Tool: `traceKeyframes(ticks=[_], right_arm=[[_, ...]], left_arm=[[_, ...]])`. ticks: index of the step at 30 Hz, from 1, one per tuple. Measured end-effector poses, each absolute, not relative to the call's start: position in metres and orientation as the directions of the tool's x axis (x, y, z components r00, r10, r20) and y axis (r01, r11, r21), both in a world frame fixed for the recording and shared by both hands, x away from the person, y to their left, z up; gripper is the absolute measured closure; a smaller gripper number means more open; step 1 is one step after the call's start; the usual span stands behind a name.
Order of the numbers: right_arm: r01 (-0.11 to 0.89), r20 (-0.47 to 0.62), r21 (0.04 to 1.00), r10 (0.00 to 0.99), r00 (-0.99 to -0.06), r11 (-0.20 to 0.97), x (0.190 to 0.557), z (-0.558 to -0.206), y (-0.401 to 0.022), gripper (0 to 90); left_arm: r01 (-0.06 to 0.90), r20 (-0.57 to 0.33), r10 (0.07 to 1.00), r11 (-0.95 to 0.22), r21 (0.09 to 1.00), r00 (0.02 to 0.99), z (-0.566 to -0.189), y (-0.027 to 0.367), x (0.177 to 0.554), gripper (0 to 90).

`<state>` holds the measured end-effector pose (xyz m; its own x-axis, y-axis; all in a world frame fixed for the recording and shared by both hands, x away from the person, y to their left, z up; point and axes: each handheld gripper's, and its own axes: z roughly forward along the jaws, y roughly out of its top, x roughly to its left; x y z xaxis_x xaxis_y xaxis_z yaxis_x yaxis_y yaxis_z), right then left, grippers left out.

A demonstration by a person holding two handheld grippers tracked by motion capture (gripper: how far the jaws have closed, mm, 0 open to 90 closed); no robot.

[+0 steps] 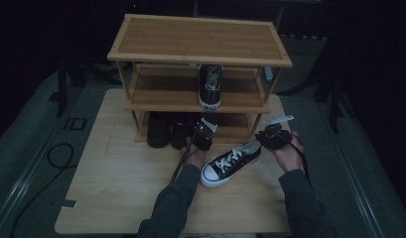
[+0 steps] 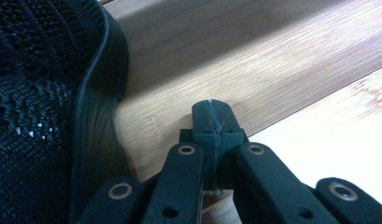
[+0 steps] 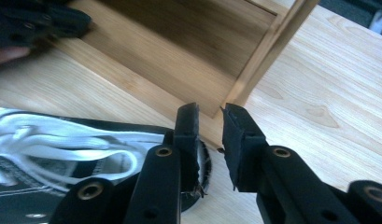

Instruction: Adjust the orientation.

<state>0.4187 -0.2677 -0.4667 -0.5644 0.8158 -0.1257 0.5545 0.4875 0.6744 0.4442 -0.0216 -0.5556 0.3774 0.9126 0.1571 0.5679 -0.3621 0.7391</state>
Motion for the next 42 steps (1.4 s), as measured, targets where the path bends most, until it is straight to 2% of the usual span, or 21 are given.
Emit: traceKeyframes(ticks=[15,22,42], right_arm=[[0.57,-0.095,0.648,0.797,-0.597,0.504,0.421,-0.472,-0.271,76.9],[0.557,-0.123,0.632,0.78,-0.614,0.539,0.416,-0.472,-0.273,86.5],[0.571,-0.111,0.647,0.804,-0.585,0.505,0.405,-0.467,-0.291,87.0]], left_arm=[[0.566,0.156,0.915,-0.356,0.743,0.371,-0.556,-0.022,0.444,90.0],[0.566,0.157,0.913,-0.361,0.741,0.376,-0.556,-0.022,0.444,90.0],[0.565,0.157,0.91,-0.366,0.74,0.383,-0.556,-0.021,0.445,90.0]])
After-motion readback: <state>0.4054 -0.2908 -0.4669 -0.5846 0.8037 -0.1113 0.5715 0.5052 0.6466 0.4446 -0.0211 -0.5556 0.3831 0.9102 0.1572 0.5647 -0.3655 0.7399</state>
